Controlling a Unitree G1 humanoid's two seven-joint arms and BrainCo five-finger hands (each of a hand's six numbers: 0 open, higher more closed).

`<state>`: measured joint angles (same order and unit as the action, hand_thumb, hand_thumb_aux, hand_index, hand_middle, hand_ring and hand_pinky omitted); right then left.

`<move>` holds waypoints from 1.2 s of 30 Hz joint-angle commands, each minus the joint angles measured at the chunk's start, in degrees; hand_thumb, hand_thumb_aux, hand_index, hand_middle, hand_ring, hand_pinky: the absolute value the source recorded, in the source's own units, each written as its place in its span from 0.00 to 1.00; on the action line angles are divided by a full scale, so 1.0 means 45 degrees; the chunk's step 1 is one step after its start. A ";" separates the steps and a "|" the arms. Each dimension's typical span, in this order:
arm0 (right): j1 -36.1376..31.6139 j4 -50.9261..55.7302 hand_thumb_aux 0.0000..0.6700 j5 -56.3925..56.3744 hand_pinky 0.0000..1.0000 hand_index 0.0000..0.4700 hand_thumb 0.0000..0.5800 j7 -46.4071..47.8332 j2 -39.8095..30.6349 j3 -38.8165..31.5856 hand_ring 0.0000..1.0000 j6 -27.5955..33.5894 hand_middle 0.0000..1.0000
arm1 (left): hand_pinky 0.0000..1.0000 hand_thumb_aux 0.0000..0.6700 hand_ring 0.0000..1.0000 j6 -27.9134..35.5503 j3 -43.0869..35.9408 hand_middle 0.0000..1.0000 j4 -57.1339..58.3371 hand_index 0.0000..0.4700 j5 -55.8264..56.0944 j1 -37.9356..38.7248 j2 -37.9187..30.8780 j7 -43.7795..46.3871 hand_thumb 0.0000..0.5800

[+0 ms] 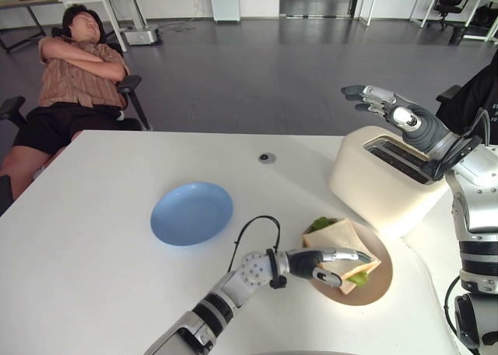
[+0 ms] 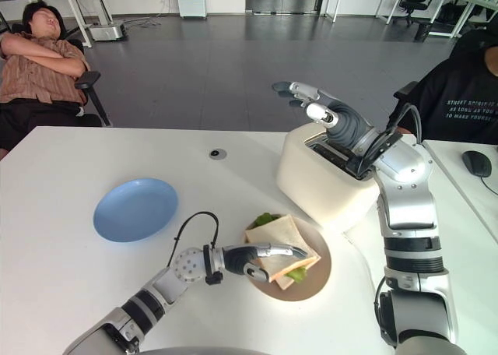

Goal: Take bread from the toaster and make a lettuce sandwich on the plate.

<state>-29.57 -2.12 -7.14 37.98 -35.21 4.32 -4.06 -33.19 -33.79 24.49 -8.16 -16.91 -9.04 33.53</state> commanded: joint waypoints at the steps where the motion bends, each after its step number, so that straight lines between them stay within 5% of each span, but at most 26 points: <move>1: 0.0458 -0.0411 0.00 -0.0429 0.00 0.00 0.00 0.0270 -0.0143 0.0159 0.00 0.0352 0.00 | 0.00 0.00 0.00 0.1715 0.0747 0.00 0.0400 0.00 -0.0484 0.0130 -0.1857 0.0747 0.00; 10: 0.1775 -0.2030 0.00 -0.1395 0.00 0.00 0.00 0.1632 -0.0315 -0.0569 0.00 0.2064 0.00 | 0.00 0.00 0.00 0.4185 0.1909 0.00 -0.5068 0.00 0.4207 0.1648 -0.2135 0.2684 0.00; 11: 0.1860 -0.2261 0.00 -0.1646 1.00 0.00 0.00 0.1835 -0.0306 -0.0632 1.00 0.2299 1.00 | 0.00 0.00 0.00 0.4762 0.2192 0.00 -0.6034 0.00 0.5175 0.1757 -0.1952 0.2673 0.00; 13: 0.1923 -0.2527 0.39 -0.1907 1.00 0.39 0.63 0.2120 -0.0318 -0.0709 1.00 0.2508 1.00 | 0.00 0.00 0.00 0.5750 0.2880 0.00 -0.7758 0.00 0.6857 0.1819 -0.1634 0.2337 0.00; 14: 0.1945 -0.2644 0.55 -0.2017 1.00 0.55 0.79 0.2172 -0.0286 -0.0707 1.00 0.2618 1.00 | 0.45 0.00 0.45 0.6251 0.3452 0.45 -0.8511 0.00 0.7830 0.1690 -0.1470 0.1979 0.00; 15: 0.1979 -0.2746 0.62 -0.2093 1.00 0.62 0.86 0.2242 -0.0290 -0.0729 1.00 0.2706 1.00 | 1.00 0.00 1.00 0.6624 0.4008 1.00 -0.9069 0.00 0.8655 0.1516 -0.1355 0.1687 0.00; 16: 0.2065 -0.2860 1.00 -0.2148 1.00 1.00 1.00 0.2302 -0.0305 -0.0739 1.00 0.2783 1.00 | 1.00 0.00 1.00 0.6919 0.4493 1.00 -0.9472 0.00 0.9203 0.1329 -0.1373 0.1536 0.00; 17: 0.2267 -0.3047 1.00 -0.2183 1.00 1.00 1.00 0.2453 -0.0419 -0.0790 1.00 0.2868 1.00 | 1.00 0.16 1.00 0.7193 0.4849 1.00 -0.9683 0.16 0.9576 0.1156 -0.1457 0.1522 0.30; 18: 0.2553 -0.3275 1.00 -0.2217 1.00 1.00 1.00 0.2721 -0.0589 -0.0920 1.00 0.2991 1.00 | 1.00 1.00 1.00 0.7378 0.5019 1.00 -0.9779 1.00 0.9657 0.1124 -0.1724 0.1756 1.00; 26: 0.6698 -0.5714 1.00 -0.2829 1.00 1.00 1.00 0.7735 -0.5219 -0.2670 1.00 0.5565 1.00 | 1.00 1.00 1.00 0.9868 0.2376 1.00 -0.9451 1.00 0.7482 0.3607 -0.6149 0.5975 1.00; 31: 0.8296 -0.5344 1.00 -0.1484 1.00 1.00 1.00 0.8218 -0.5872 -0.4370 1.00 0.5299 1.00 | 1.00 1.00 1.00 0.9950 0.1088 1.00 -0.7776 1.00 0.5178 0.3701 -0.6634 0.6364 1.00; 36: 0.8358 -0.4375 1.00 0.0220 1.00 1.00 1.00 0.7722 -0.5443 -0.5633 1.00 0.4594 1.00 | 1.00 1.00 1.00 0.8774 0.0474 1.00 -0.6221 1.00 0.3132 0.3429 -0.6333 0.5795 1.00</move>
<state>8.63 -23.43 -9.29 74.21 -60.80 -19.44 17.92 5.59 -29.79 -9.00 12.17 -1.77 -37.52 61.84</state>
